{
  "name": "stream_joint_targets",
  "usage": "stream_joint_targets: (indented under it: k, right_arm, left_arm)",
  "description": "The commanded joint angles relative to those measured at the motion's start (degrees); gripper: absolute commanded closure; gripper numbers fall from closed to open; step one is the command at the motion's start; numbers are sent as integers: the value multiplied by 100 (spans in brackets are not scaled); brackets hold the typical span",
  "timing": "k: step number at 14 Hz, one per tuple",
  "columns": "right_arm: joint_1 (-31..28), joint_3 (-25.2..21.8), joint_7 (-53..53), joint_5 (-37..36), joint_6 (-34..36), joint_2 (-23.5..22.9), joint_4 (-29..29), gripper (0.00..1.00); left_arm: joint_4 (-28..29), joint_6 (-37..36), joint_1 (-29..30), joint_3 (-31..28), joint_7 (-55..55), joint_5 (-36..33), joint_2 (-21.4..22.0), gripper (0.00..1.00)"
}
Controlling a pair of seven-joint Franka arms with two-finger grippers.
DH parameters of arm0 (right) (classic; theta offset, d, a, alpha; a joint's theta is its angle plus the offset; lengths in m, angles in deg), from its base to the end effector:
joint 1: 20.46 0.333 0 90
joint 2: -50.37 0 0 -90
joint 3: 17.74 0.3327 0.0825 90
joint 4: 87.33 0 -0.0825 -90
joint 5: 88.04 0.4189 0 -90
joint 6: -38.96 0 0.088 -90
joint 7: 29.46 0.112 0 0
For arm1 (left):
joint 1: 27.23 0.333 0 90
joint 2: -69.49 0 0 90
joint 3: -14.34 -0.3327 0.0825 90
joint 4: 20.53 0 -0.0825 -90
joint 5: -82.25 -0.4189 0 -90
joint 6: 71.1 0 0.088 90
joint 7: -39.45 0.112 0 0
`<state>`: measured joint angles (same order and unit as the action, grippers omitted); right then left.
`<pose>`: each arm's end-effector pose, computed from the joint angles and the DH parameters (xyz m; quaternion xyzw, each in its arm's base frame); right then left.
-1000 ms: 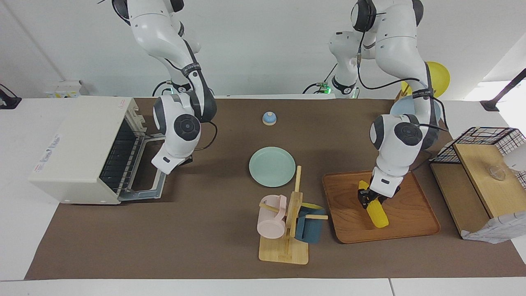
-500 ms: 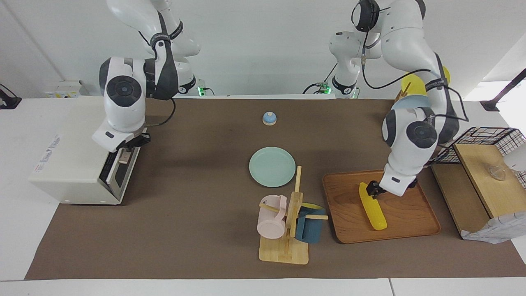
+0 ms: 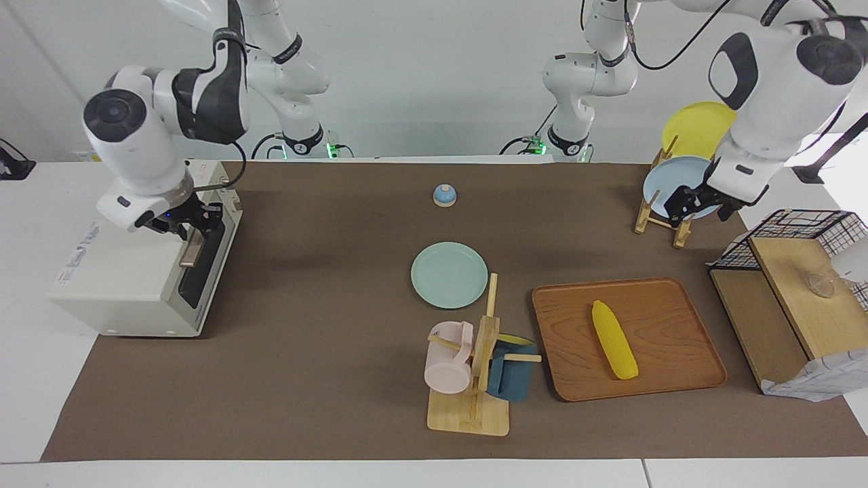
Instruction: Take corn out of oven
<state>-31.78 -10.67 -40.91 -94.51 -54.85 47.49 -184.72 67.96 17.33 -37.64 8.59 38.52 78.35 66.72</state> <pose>0.5982 -0.0578 0.5473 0.9946 0.0696 -0.0627 0.0448 0.5999 -0.0426 0.6188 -0.9985 0.0324 0.0227 0.0376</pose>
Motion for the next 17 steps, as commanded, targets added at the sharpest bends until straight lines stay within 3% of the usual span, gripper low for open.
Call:
stream_joint_targets:
  k: [1, 4, 6, 8, 11, 13, 15, 17]
  right_arm:
    - [-80, 40, 133, 566, 747, 121, 981, 0]
    - [-89, 32, 415, 568, 1766, 69, 2002, 0]
    - [-151, -12, 494, 472, 2060, -133, 2286, 0]
    - [-90, -4, 529, 480, 2060, 93, 1893, 0]
    - [-37, -21, 530, 489, 2025, 147, 1759, 0]
    - [366, -144, 573, 340, 2078, 445, 1531, 0]
    - [412, -232, 652, 313, 1929, 735, 1172, 0]
    - [368, -258, 635, 313, 1859, 667, 1143, 0]
  left_arm:
    - [-209, -247, 188, 39, 348, 284, -102, 0]
    - [-60, -222, 188, 39, 330, 285, 39, 0]
    - [229, -186, 188, 39, 295, 285, 197, 0]
    - [239, -160, 206, 39, 286, 285, 198, 0]
    - [239, -177, 197, 39, 286, 285, 207, 0]
    - [239, -169, 206, 39, 286, 285, 198, 0]
    - [239, -177, 206, 39, 286, 285, 207, 0]
    - [239, -177, 197, 39, 286, 285, 206, 0]
